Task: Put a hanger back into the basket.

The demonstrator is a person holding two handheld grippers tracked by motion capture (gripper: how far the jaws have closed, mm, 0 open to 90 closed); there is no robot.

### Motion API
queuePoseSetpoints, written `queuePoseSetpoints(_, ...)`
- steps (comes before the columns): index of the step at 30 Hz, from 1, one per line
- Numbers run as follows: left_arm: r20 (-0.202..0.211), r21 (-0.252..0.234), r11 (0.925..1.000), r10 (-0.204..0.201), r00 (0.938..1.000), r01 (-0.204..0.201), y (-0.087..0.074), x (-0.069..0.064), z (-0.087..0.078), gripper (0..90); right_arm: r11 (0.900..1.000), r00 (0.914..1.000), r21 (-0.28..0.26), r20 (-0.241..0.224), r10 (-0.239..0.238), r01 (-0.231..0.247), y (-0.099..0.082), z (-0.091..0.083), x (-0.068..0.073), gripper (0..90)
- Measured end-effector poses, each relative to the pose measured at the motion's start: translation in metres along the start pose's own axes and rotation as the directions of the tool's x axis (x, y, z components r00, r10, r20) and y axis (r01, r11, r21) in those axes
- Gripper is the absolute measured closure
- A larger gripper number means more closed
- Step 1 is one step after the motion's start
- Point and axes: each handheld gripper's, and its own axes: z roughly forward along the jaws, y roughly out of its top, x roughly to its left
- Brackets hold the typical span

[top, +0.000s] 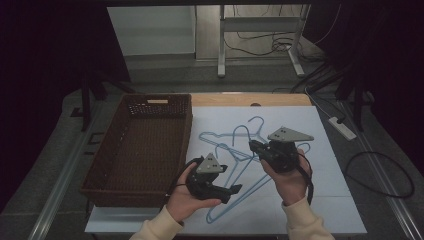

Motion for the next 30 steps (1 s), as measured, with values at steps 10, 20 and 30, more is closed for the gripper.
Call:
queuePoseSetpoints(10,0.034,0.051,0.9965,-0.068,0.9971,0.066,0.002,0.011,0.021,48.9,1.0000,0.9997,-0.005,-0.026,-0.002,0.002,0.002,-0.001,0.005,86.9)
queuePoseSetpoints(20,0.088,0.053,0.9907,-0.129,0.9877,0.125,0.002,0.018,0.022,85.5,0.9999,0.9996,-0.016,-0.029,-0.006,0.006,0.003,-0.002,0.007,86.7)
queuePoseSetpoints(30,0.059,-0.016,0.9934,-0.113,0.9919,0.114,0.007,0.017,0.005,86.2,0.9949,0.9976,-0.101,-0.069,-0.001,-0.006,0.004,-0.018,0.003,78.0)
